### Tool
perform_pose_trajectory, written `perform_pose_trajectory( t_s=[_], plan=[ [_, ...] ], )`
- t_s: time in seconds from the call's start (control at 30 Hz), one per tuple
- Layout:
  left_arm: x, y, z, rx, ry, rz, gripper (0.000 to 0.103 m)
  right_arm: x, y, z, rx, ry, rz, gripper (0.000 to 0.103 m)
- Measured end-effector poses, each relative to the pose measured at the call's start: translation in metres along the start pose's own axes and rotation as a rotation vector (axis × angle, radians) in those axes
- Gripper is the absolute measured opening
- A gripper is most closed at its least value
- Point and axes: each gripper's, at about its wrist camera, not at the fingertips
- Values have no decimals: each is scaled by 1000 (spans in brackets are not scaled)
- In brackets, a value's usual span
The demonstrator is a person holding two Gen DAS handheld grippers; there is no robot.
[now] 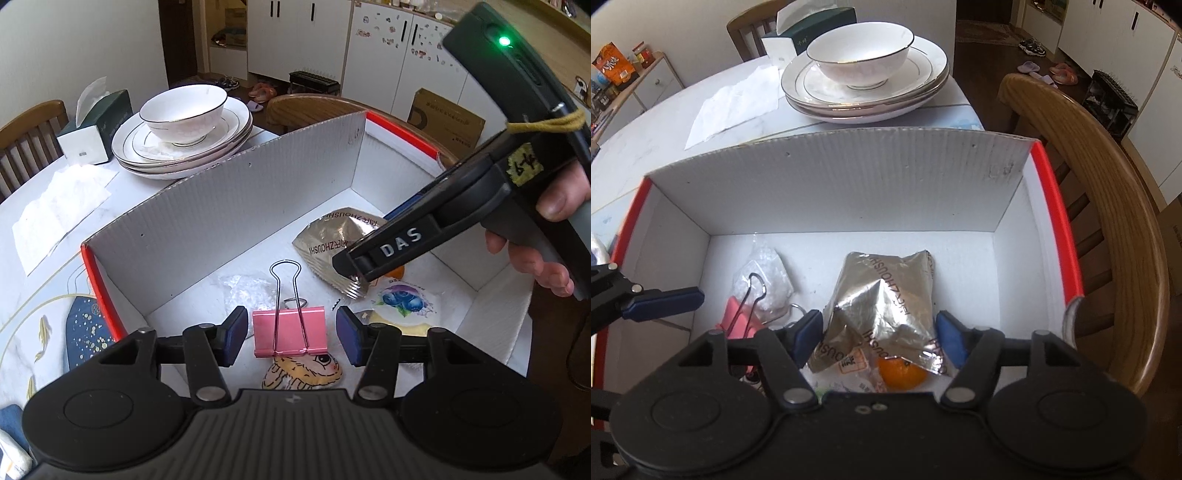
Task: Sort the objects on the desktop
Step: 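Open the left tool to drop the clip while the right tool releases the packet, then withdraw both tools from the box back toward the table items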
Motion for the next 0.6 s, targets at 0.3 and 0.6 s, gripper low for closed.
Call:
perform_pose_trajectory(
  t_s=[0.3,0.6],
  plan=[
    [0,-5,17,45,-17,51,55,5,-9,34,70,51,-7,76],
    [1,-12,41,104,-31,92,63,2,-32,79,198,115,30,86]
  ],
)
Point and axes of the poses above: each gripper's, at about its wrist camera, not at the fingertips, and z roughly against the way its jaws point, x to its right, y to its top, and after that the axes turned 7 degrees about z, right-handed
